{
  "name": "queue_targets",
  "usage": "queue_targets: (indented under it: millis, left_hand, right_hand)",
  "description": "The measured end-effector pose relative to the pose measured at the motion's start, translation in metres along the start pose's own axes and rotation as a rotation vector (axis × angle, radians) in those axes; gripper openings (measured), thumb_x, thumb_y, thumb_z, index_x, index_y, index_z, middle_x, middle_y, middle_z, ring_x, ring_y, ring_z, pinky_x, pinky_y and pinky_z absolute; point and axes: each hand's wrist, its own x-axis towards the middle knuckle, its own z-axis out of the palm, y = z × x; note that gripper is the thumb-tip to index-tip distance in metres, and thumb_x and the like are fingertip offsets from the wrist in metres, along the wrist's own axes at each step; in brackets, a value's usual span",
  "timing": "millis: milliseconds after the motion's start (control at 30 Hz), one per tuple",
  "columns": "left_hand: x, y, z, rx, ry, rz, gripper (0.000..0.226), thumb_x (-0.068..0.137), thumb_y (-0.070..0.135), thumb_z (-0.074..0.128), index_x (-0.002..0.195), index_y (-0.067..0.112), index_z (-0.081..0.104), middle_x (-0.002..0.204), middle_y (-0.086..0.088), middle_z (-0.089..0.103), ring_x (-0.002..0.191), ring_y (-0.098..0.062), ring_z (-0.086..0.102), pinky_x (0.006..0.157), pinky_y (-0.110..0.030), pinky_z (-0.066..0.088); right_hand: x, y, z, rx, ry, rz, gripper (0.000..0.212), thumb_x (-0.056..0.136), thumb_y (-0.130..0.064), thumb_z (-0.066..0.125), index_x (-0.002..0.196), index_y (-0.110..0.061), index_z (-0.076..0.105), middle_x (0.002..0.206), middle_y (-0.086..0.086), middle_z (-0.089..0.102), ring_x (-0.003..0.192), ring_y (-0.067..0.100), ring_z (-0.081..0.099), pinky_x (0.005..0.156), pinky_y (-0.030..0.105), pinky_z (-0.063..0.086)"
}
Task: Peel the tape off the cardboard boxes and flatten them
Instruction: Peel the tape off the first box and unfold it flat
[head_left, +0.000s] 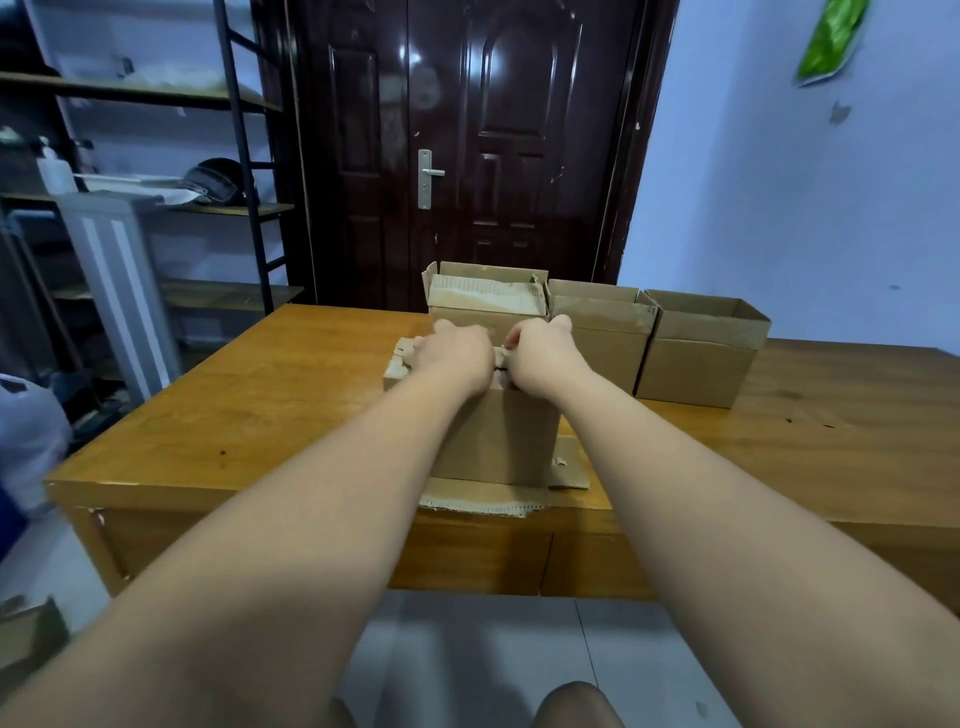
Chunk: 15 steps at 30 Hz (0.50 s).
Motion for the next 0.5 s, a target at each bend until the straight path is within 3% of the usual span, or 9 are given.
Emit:
queue_targets:
  millis: [67, 133, 267, 333, 433, 500]
  left_hand:
    - [-0.004, 0.006, 0.010, -0.005, 0.025, -0.030, 0.040, 0.097, 0.027, 0.039, 0.137, 0.028, 0.043, 0.137, -0.018, 0.037, 0.128, -0.044, 0.035, 0.107, -0.052, 0.030]
    - [-0.005, 0.005, 0.016, 0.010, 0.042, -0.051, 0.042, 0.099, 0.040, 0.025, 0.135, 0.026, 0.039, 0.140, -0.021, 0.036, 0.132, -0.047, 0.028, 0.108, -0.055, 0.025]
    - [-0.005, 0.005, 0.017, 0.010, 0.046, -0.074, 0.043, 0.096, 0.038, 0.020, 0.133, 0.024, 0.038, 0.138, -0.021, 0.038, 0.131, -0.046, 0.030, 0.106, -0.057, 0.025]
    - [-0.005, 0.005, 0.016, 0.010, 0.044, -0.064, 0.044, 0.095, 0.040, 0.021, 0.133, 0.025, 0.039, 0.137, -0.021, 0.038, 0.131, -0.046, 0.030, 0.106, -0.057, 0.025]
    - [-0.004, 0.004, 0.016, 0.007, 0.051, -0.069, 0.044, 0.094, 0.043, 0.023, 0.131, 0.026, 0.041, 0.137, -0.020, 0.040, 0.131, -0.045, 0.030, 0.106, -0.056, 0.025]
    - [-0.005, 0.004, 0.017, 0.012, 0.050, -0.061, 0.046, 0.094, 0.050, 0.024, 0.130, 0.026, 0.042, 0.139, -0.019, 0.039, 0.133, -0.044, 0.029, 0.106, -0.057, 0.025]
  right_hand:
    - [0.001, 0.010, -0.002, -0.069, 0.046, -0.040, 0.032, 0.091, -0.006, 0.054, 0.124, -0.008, 0.055, 0.132, 0.016, 0.036, 0.097, 0.031, 0.056, 0.083, 0.034, 0.048]
    - [0.001, 0.020, -0.005, -0.177, 0.109, -0.100, 0.029, 0.091, -0.004, 0.051, 0.120, -0.006, 0.058, 0.124, 0.016, 0.048, 0.106, 0.032, 0.053, 0.084, 0.036, 0.047]
    - [-0.006, 0.054, -0.015, -0.226, 0.275, -0.005, 0.026, 0.093, -0.002, 0.047, 0.116, -0.008, 0.056, 0.113, 0.013, 0.055, 0.109, 0.031, 0.048, 0.081, 0.040, 0.047]
    - [-0.011, 0.078, -0.015, -0.069, 0.328, 0.138, 0.023, 0.095, -0.007, 0.044, 0.114, -0.010, 0.055, 0.111, 0.011, 0.058, 0.107, 0.030, 0.049, 0.079, 0.041, 0.049]
    - [-0.022, 0.093, -0.006, 0.294, 0.202, 0.270, 0.022, 0.096, -0.009, 0.038, 0.109, -0.009, 0.056, 0.109, 0.012, 0.060, 0.092, 0.026, 0.054, 0.081, 0.039, 0.048]
    - [-0.029, 0.092, 0.003, 0.608, 0.127, 0.316, 0.029, 0.096, -0.007, 0.033, 0.114, -0.010, 0.056, 0.099, 0.008, 0.059, 0.076, 0.018, 0.052, 0.072, 0.032, 0.043]
